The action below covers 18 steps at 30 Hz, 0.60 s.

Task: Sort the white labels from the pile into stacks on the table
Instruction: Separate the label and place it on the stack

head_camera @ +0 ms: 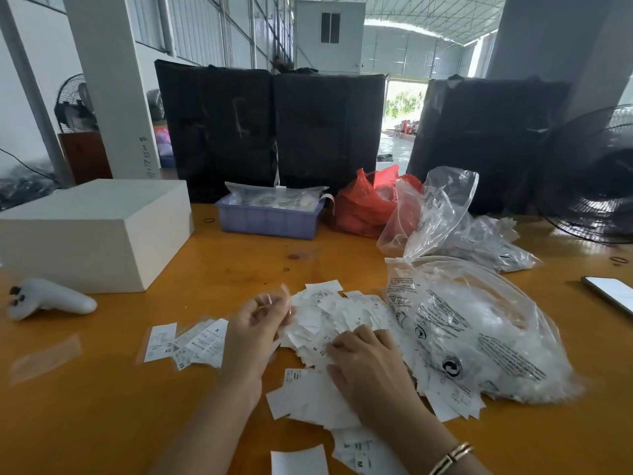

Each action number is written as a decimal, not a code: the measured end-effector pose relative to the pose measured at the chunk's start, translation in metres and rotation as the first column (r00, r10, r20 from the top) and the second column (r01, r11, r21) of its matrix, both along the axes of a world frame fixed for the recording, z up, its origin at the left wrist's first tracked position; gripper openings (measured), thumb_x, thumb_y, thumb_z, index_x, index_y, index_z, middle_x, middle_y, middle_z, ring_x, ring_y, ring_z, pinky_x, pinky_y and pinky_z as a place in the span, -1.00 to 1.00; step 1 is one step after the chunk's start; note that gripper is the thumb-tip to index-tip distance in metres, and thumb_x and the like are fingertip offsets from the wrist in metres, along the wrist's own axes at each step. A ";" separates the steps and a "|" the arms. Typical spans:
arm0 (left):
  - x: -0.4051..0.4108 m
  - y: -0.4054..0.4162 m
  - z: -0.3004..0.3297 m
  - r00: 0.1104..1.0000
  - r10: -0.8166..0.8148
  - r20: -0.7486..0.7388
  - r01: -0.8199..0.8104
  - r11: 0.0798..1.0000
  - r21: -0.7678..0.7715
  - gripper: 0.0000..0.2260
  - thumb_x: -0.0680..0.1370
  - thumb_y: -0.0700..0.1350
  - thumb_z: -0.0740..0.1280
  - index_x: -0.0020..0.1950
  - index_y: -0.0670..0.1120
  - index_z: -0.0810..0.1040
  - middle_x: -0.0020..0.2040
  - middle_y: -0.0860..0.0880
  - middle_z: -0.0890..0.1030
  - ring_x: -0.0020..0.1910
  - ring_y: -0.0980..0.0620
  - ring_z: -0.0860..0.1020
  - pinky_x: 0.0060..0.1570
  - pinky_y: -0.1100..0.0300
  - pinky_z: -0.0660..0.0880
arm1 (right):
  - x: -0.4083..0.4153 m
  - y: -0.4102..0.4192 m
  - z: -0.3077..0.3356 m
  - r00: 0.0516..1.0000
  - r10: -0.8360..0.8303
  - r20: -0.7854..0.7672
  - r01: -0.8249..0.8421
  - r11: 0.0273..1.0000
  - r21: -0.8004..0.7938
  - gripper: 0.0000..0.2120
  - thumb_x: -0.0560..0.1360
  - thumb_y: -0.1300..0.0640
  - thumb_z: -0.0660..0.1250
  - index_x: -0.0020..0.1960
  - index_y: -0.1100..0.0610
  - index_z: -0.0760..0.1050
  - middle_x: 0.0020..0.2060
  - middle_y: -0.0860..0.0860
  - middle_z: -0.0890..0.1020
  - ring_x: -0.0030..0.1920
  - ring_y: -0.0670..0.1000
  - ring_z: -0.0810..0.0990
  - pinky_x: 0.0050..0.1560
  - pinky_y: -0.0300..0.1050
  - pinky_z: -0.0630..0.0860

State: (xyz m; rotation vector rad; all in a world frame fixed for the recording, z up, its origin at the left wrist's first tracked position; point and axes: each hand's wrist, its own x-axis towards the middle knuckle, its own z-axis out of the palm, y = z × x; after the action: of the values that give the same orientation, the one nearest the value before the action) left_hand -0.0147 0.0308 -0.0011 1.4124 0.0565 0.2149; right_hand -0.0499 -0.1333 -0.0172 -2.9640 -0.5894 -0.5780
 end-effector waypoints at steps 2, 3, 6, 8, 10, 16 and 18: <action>-0.001 -0.001 0.000 1.000 0.008 0.011 -0.008 0.999 0.033 -0.81 0.49 0.04 0.39 -0.01 -0.05 0.61 -0.21 0.07 0.69 -0.21 0.16 0.64 -0.25 0.33 0.52 | -0.002 0.001 0.005 0.997 -0.006 0.079 0.006 1.000 -0.008 -0.86 0.53 0.01 0.32 -0.06 0.02 0.64 -0.12 -0.10 0.64 -0.10 -0.06 0.55 -0.01 -0.16 0.47; -0.001 -0.001 0.000 1.000 0.011 0.013 -0.012 0.999 0.053 -0.84 0.50 0.02 0.38 -0.01 -0.04 0.61 -0.22 0.09 0.69 -0.21 0.17 0.64 -0.29 0.36 0.52 | -0.003 0.000 0.006 0.990 -0.014 0.138 0.008 0.999 0.045 -0.93 0.44 0.05 0.45 -0.21 0.02 0.64 -0.26 -0.12 0.63 -0.23 -0.08 0.55 -0.15 -0.20 0.51; -0.001 -0.001 -0.001 1.000 0.014 0.019 -0.016 0.995 0.096 -0.86 0.50 0.02 0.39 -0.03 0.00 0.63 -0.23 0.07 0.68 -0.20 0.12 0.64 -0.27 0.35 0.52 | -0.003 -0.003 0.009 0.962 -0.042 0.271 -0.004 0.986 0.169 -0.90 0.37 0.12 0.52 -0.27 0.04 0.61 -0.34 -0.10 0.56 -0.34 -0.07 0.52 -0.31 -0.20 0.50; -0.001 -0.001 -0.001 1.000 0.006 0.026 -0.010 0.989 0.147 -0.84 0.49 0.06 0.39 -0.03 0.01 0.64 -0.25 0.08 0.65 -0.20 0.13 0.60 -0.24 0.35 0.49 | -0.005 -0.006 0.010 0.938 -0.056 0.342 -0.025 0.974 0.226 -0.86 0.49 0.08 0.33 -0.22 0.03 0.61 -0.37 -0.10 0.54 -0.37 -0.07 0.50 -0.29 -0.17 0.45; -0.001 -0.002 -0.001 0.999 -0.007 0.044 -0.003 0.978 0.209 -0.84 0.48 0.06 0.40 -0.05 0.01 0.64 -0.26 0.13 0.62 -0.23 0.21 0.58 -0.32 0.44 0.45 | -0.007 -0.010 0.011 0.927 -0.079 0.367 -0.050 0.943 0.328 -0.75 0.54 0.02 0.18 -0.18 0.01 0.60 -0.47 -0.14 0.54 -0.46 -0.11 0.48 -0.24 -0.13 0.35; -0.004 -0.004 -0.003 0.978 -0.061 0.197 -0.019 0.923 0.383 -0.92 0.46 0.00 0.43 -0.14 0.01 0.61 -0.23 0.19 0.66 -0.19 0.26 0.60 -0.28 0.45 0.48 | -0.009 -0.024 0.012 0.926 -0.109 0.361 -0.068 0.893 0.445 -0.69 0.52 -0.04 0.19 -0.11 0.03 0.68 -0.64 -0.09 0.52 -0.62 -0.20 0.15 -0.16 -0.24 0.22; -0.005 -0.005 -0.004 0.971 -0.094 0.222 -0.014 0.897 0.442 -0.91 0.47 -0.01 0.43 -0.18 0.00 0.58 -0.32 0.21 0.61 -0.28 0.26 0.56 -0.33 0.40 0.47 | -0.009 -0.027 0.011 0.924 -0.108 0.367 -0.080 0.884 0.461 -0.68 0.51 -0.05 0.19 -0.11 0.05 0.69 -0.60 -0.09 0.56 -0.64 -0.08 0.28 -0.16 -0.19 0.26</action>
State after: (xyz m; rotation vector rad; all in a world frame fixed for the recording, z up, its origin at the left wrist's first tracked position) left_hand -0.0199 0.0261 -0.0052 1.8289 -0.2350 0.3794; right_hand -0.0586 -0.1604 -0.0060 -2.4078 -0.3755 -1.1382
